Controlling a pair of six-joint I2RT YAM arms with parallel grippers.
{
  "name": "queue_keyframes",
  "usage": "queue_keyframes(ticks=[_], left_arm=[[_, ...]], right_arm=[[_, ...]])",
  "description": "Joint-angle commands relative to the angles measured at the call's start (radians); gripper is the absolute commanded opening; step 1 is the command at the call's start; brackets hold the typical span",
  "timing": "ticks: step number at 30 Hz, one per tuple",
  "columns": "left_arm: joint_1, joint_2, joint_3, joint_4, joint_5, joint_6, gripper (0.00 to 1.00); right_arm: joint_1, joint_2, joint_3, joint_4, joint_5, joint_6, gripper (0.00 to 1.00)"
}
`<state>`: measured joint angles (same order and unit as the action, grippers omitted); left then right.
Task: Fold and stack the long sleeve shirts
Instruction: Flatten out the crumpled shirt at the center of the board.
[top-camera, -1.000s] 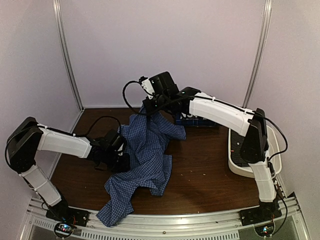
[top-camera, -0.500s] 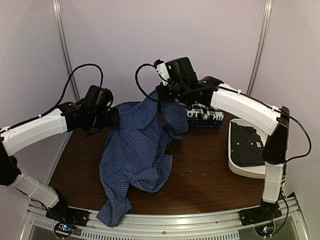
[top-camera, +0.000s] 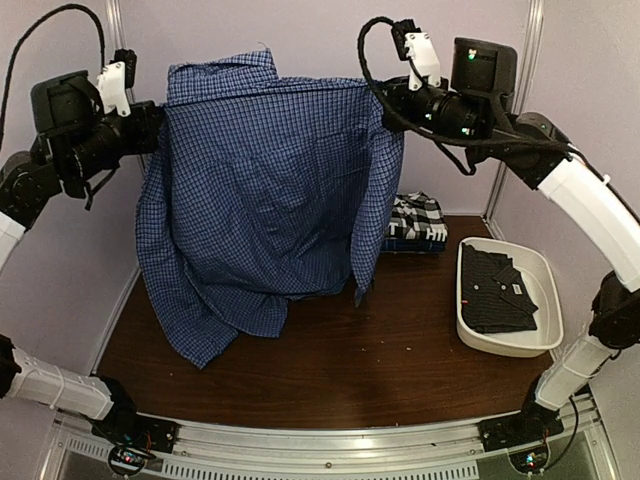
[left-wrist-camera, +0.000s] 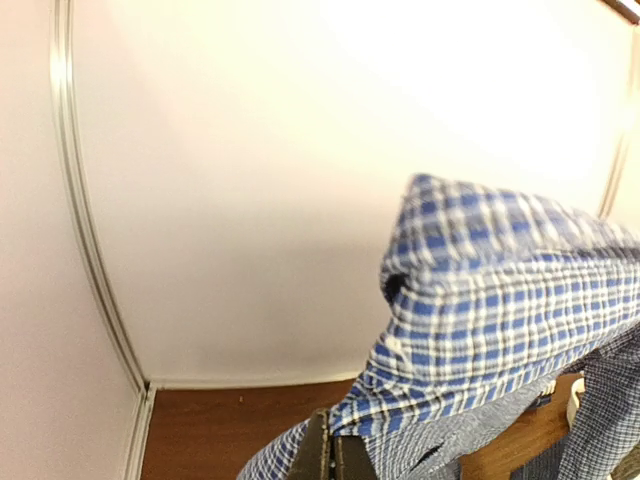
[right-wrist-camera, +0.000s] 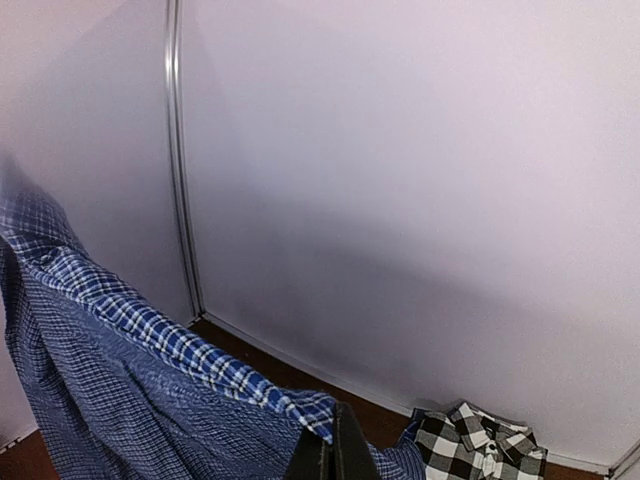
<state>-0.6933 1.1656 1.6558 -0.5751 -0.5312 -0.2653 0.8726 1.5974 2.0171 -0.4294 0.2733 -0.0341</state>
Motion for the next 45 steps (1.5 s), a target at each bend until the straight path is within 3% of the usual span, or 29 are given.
queue_keyframes(ticks=[1, 9, 13, 16, 19, 24, 28, 33, 41, 45], left_arm=[[0.011, -0.041, 0.133, 0.049, 0.071, 0.161, 0.00], [0.011, -0.030, 0.320, 0.094, 0.173, 0.209, 0.00], [0.011, 0.015, 0.356, 0.095, 0.133, 0.199, 0.00], [0.011, 0.074, 0.367, 0.058, 0.070, 0.184, 0.00], [0.046, 0.172, 0.377, -0.010, 0.060, 0.154, 0.00], [0.322, 0.370, 0.271, -0.100, 0.438, 0.030, 0.00], [0.388, 0.597, 0.151, -0.066, 0.584, -0.009, 0.00], [0.388, 0.832, 0.148, -0.022, 0.656, -0.080, 0.00], [0.388, 0.907, 0.123, -0.017, 0.638, -0.134, 0.00], [0.388, 0.870, 0.107, -0.039, 0.568, -0.144, 0.37]], right_arm=[[-0.006, -0.095, 0.026, 0.024, -0.084, 0.012, 0.00], [-0.006, -0.145, 0.147, -0.019, -0.223, 0.092, 0.00], [-0.006, -0.123, 0.213, -0.053, -0.245, 0.117, 0.00], [-0.010, -0.070, 0.263, -0.104, -0.176, 0.107, 0.00], [-0.094, 0.018, 0.284, -0.197, -0.201, 0.141, 0.00], [-0.336, 0.199, 0.150, -0.257, -0.491, 0.263, 0.00], [-0.426, 0.355, -0.028, -0.220, -0.565, 0.307, 0.00], [-0.454, 0.508, -0.150, -0.146, -0.504, 0.321, 0.00], [-0.436, 0.554, -0.215, -0.117, -0.436, 0.312, 0.00], [-0.418, 0.524, -0.231, -0.123, -0.361, 0.302, 0.11]])
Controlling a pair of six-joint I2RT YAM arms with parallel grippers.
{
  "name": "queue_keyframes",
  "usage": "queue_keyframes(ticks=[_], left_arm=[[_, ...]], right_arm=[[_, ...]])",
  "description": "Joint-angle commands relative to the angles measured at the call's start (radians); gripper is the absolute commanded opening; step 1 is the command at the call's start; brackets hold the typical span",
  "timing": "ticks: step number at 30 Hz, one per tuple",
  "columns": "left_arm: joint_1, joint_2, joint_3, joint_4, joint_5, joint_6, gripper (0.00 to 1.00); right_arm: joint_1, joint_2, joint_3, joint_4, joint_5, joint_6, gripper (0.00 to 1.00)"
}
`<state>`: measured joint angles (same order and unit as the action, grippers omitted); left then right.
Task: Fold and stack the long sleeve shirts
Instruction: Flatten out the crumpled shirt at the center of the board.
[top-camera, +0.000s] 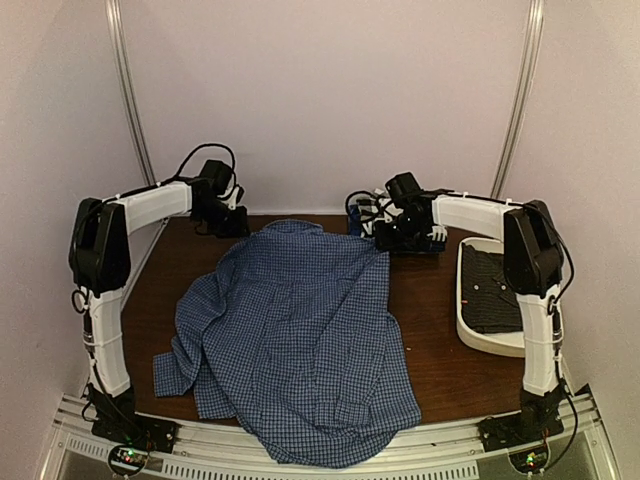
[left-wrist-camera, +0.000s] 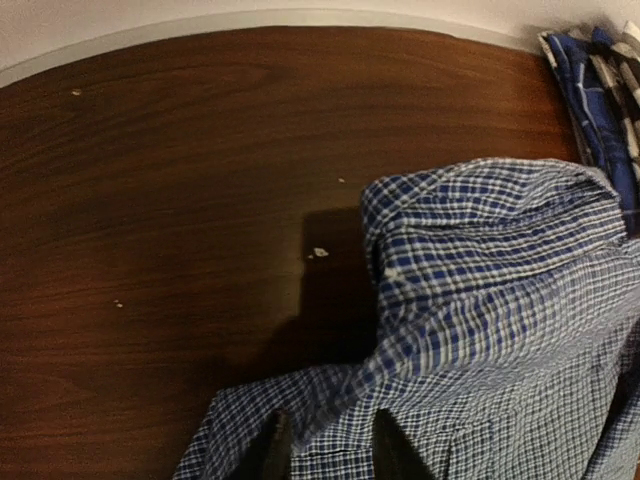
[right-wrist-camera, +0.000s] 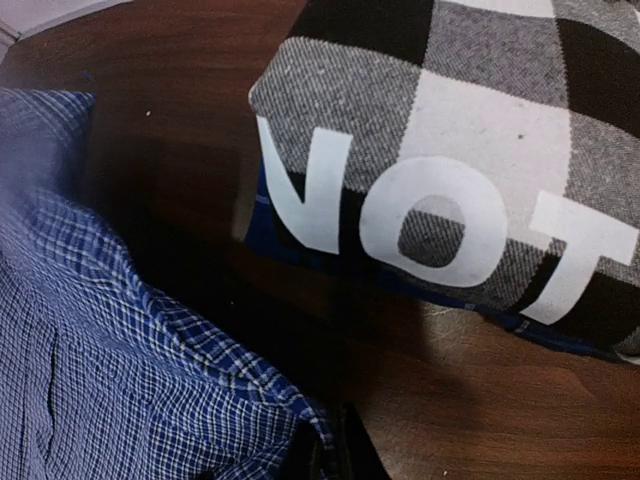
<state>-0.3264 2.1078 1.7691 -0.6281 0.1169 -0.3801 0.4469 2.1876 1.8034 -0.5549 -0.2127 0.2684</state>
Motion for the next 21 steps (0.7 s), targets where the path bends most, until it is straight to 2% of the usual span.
queue_keyframes(ticks=[1, 5, 7, 11, 13, 15, 21], left_arm=[[0.021, -0.093, -0.011, 0.013, -0.096, -0.029, 0.48], [0.021, -0.200, -0.052, -0.005, -0.157, -0.058, 0.61], [0.021, -0.272, -0.117, -0.005, -0.153, -0.085, 0.63], [0.015, -0.410, -0.289, 0.008, -0.016, -0.126, 0.62], [-0.012, -0.468, -0.372, 0.011, 0.009, -0.141, 0.62], [-0.054, -0.517, -0.464, 0.013, 0.028, -0.172, 0.62], [-0.205, -0.674, -0.677, 0.022, 0.085, -0.277, 0.61]], right_arm=[[0.013, -0.078, -0.019, -0.001, 0.145, -0.004, 0.17], [0.038, -0.127, -0.020, -0.029, 0.206, -0.022, 0.41], [0.059, -0.158, -0.035, -0.036, 0.208, -0.026, 0.47], [0.140, -0.231, -0.126, -0.004, 0.208, -0.025, 0.49], [0.196, -0.256, -0.167, 0.003, 0.247, -0.020, 0.49], [0.233, -0.278, -0.202, -0.003, 0.272, -0.008, 0.50], [0.361, -0.307, -0.295, 0.039, 0.177, 0.039, 0.50]])
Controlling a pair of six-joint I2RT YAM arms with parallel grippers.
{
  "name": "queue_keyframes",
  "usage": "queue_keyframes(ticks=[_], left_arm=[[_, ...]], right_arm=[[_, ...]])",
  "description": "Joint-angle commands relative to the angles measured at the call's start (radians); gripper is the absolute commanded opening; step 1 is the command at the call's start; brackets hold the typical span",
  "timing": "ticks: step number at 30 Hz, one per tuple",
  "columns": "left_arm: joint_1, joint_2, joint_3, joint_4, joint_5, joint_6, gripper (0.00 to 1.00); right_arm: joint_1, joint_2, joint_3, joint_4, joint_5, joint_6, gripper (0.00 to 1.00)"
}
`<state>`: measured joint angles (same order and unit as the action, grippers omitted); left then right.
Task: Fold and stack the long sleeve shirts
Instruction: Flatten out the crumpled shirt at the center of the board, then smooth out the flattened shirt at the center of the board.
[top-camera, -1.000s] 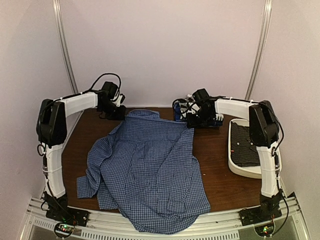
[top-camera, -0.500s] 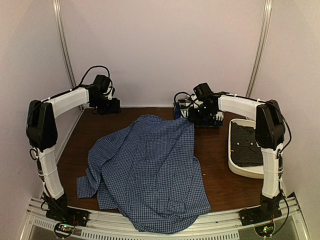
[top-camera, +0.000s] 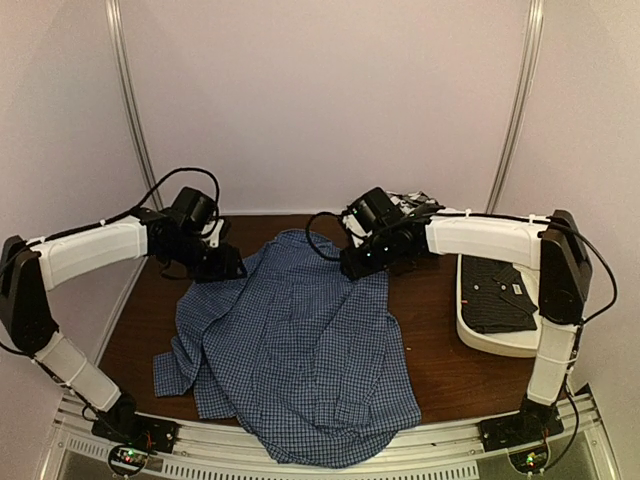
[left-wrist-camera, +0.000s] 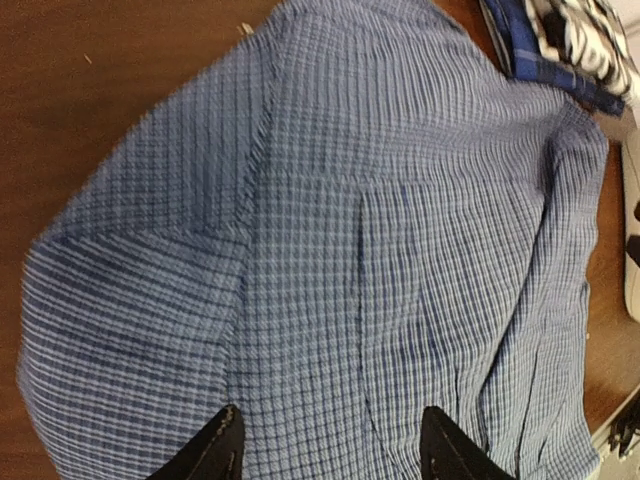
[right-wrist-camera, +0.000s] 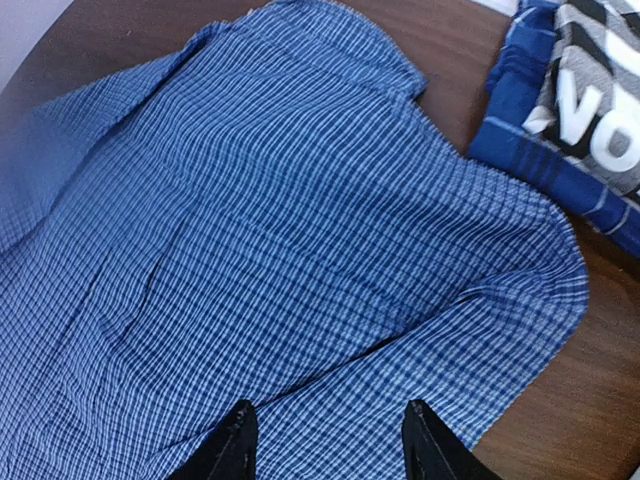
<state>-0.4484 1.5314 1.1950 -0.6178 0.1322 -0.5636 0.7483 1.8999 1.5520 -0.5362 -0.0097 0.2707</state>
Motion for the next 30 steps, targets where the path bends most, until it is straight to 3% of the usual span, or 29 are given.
queue_keyframes(ticks=[1, 6, 17, 25, 30], left_arm=[[-0.113, -0.123, -0.135, 0.001, 0.069, -0.118, 0.61], [-0.269, -0.253, -0.284, -0.101, 0.041, -0.264, 0.60], [-0.537, -0.493, -0.536, -0.265, 0.034, -0.600, 0.43], [-0.731, -0.499, -0.574, -0.362, -0.018, -0.802, 0.39], [-0.762, -0.451, -0.587, -0.361, -0.057, -0.858, 0.39]], right_arm=[[0.080, -0.017, -0.056, 0.027, -0.038, 0.042, 0.50], [0.141, 0.034, -0.069, 0.067, -0.109, 0.070, 0.50], [0.178, 0.288, 0.208, 0.079, -0.173, 0.077, 0.44], [0.178, 0.404, 0.292, 0.077, -0.145, 0.071, 0.42], [0.175, 0.447, 0.320, 0.080, -0.135, 0.065, 0.42]])
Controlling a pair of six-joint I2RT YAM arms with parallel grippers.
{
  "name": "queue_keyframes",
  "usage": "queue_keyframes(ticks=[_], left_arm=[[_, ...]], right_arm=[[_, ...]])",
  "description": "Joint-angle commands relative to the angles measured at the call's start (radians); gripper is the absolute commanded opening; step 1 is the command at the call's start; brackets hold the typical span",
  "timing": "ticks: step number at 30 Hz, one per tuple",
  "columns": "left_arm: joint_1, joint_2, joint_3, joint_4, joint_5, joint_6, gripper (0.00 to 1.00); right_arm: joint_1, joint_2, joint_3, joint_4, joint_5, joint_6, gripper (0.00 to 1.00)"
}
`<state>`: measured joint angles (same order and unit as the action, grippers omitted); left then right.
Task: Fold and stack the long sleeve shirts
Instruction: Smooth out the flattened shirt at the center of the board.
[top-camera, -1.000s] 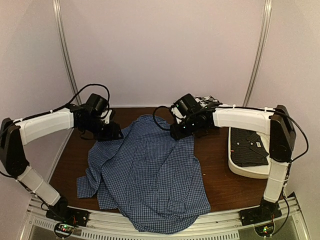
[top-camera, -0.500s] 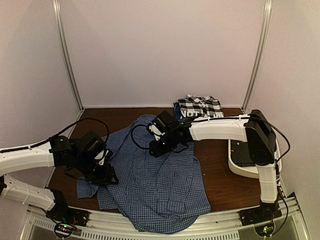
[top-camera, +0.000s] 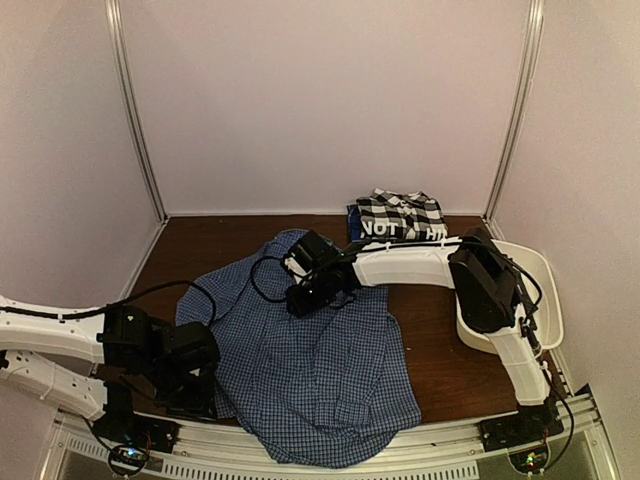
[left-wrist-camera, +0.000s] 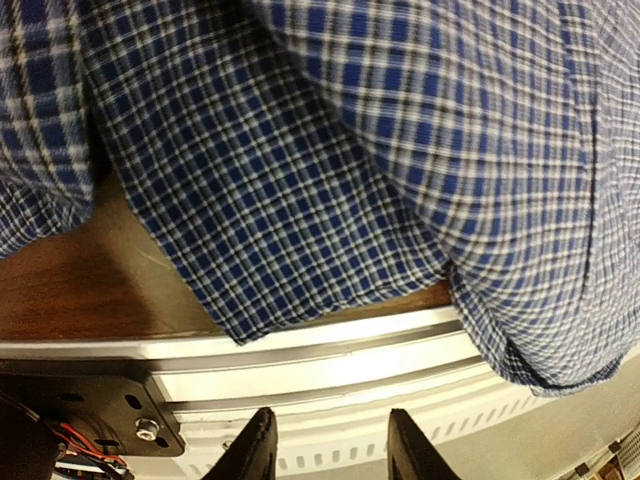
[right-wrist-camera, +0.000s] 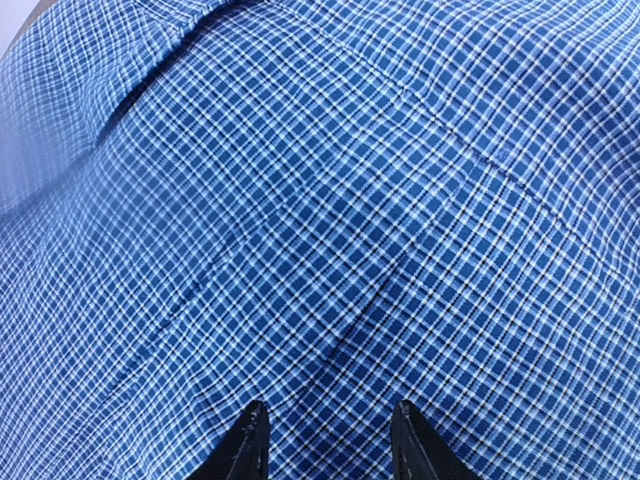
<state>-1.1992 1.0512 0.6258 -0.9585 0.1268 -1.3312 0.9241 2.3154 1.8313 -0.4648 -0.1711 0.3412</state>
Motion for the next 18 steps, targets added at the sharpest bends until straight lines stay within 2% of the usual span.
queue_keyframes(ticks=[1, 12, 13, 16, 18], left_arm=[[-0.012, 0.039, -0.024, -0.014, -0.059, -0.096, 0.39], [-0.013, 0.140, -0.097, 0.145, -0.111, -0.123, 0.42], [-0.012, 0.145, -0.095, 0.147, -0.147, -0.124, 0.42], [-0.011, 0.160, -0.096, 0.158, -0.175, -0.127, 0.39], [-0.013, 0.172, -0.105, 0.164, -0.173, -0.123, 0.32]], right_arm=[[-0.001, 0.039, 0.048, 0.005, 0.029, -0.007, 0.42], [-0.030, 0.067, 0.051, 0.018, 0.047, -0.018, 0.42], [-0.033, 0.070, 0.052, 0.020, 0.047, -0.018, 0.42], [-0.041, 0.083, 0.053, 0.019, 0.048, -0.018, 0.42], [-0.049, 0.090, 0.054, 0.021, 0.049, -0.018, 0.42]])
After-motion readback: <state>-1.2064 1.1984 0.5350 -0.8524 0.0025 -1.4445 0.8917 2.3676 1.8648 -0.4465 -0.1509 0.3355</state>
